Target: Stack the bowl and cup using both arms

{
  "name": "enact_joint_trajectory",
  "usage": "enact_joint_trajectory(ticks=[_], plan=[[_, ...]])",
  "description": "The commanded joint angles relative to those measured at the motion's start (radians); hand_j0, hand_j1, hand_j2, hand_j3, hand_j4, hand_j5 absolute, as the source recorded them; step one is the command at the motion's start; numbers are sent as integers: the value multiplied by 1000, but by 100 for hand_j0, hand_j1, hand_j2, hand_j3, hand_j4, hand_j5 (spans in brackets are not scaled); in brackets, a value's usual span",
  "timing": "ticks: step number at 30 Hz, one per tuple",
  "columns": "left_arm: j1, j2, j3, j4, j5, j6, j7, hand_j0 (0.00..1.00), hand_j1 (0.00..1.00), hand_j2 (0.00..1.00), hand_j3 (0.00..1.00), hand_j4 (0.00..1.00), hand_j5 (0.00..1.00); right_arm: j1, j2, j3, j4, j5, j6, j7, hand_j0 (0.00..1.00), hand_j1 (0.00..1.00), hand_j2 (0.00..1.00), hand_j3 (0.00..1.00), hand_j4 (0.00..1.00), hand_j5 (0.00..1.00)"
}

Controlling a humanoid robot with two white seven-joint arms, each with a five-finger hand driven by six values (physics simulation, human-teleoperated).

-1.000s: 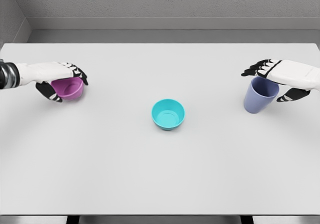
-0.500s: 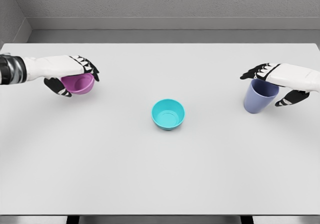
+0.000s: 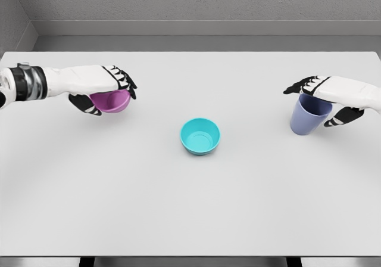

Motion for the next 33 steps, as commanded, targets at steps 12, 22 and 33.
enact_joint_trajectory(ticks=[12,22,33], plan=[[-8,-91,-10,-31,-23,2,1,66,66,66,66,66,66,-6,32,24,35,0,2,1,100,100,100,100,100,100],[-9,-135,-29,-68,-46,2,1,66,66,66,66,66,66,-12,32,28,57,0,2,1,100,100,100,100,100,100],[-15,-214,-73,-73,-92,4,1,66,66,66,66,66,66,-14,52,36,80,3,2,1,100,100,100,100,100,100]])
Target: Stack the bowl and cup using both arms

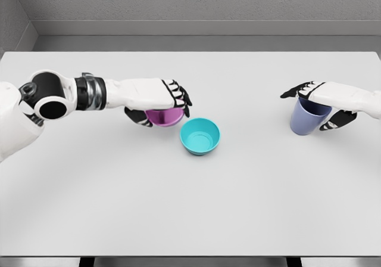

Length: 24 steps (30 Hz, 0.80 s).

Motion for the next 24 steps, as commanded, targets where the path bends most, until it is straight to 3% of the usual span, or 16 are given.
enact_joint_trajectory(ticks=[1,6,13,24], plan=[[0,-16,-8,0,-1,3,1,66,66,66,66,66,66,0,5,0,6,3,2,0,100,100,100,100,100,100],[-21,-44,-43,0,-12,3,1,66,66,66,66,66,66,0,8,0,12,9,2,0,98,98,98,98,98,98],[-35,-90,-82,-2,-33,3,1,66,66,66,66,66,66,-9,7,0,14,11,2,0,68,68,68,68,68,68],[-40,-92,-88,-40,-41,3,1,66,66,66,66,66,66,-29,5,7,12,20,18,0,68,68,68,68,68,68]])
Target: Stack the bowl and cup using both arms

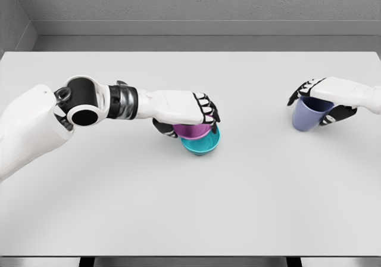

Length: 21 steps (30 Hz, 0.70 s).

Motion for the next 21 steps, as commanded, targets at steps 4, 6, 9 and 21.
enact_joint_trajectory(ticks=[4,6,9,21], plan=[[2,0,-1,-26,-4,2,1,66,66,66,66,66,66,-11,-1,0,0,-3,6,0,68,68,68,68,68,68],[2,1,-1,-40,-4,2,1,66,66,66,66,66,66,-12,-3,0,0,-3,6,0,68,68,68,68,68,68],[5,1,-3,-49,-5,2,1,66,66,66,66,66,66,-14,-3,0,-2,-3,6,0,69,69,69,69,69,69],[14,0,-1,-47,-14,2,1,68,68,68,68,68,68,-35,-9,0,-14,-4,3,-1,69,69,69,69,69,69]])
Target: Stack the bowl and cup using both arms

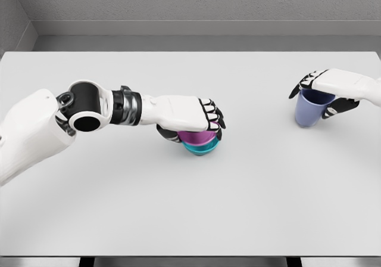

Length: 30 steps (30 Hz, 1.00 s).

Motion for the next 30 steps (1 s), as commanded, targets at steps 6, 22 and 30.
enact_joint_trajectory(ticks=[6,22,30], plan=[[6,-2,-5,13,-14,3,1,68,68,68,68,68,68,-8,-4,-1,-16,-8,1,-1,69,69,69,69,69,69],[5,-39,-13,42,-34,3,1,68,68,68,68,68,68,-35,-6,-3,-59,-13,-7,-2,69,69,69,69,69,69],[6,-37,-10,41,-34,3,1,95,95,95,95,95,95,-54,-6,-3,-78,-15,-4,-4,69,69,69,69,69,69]])
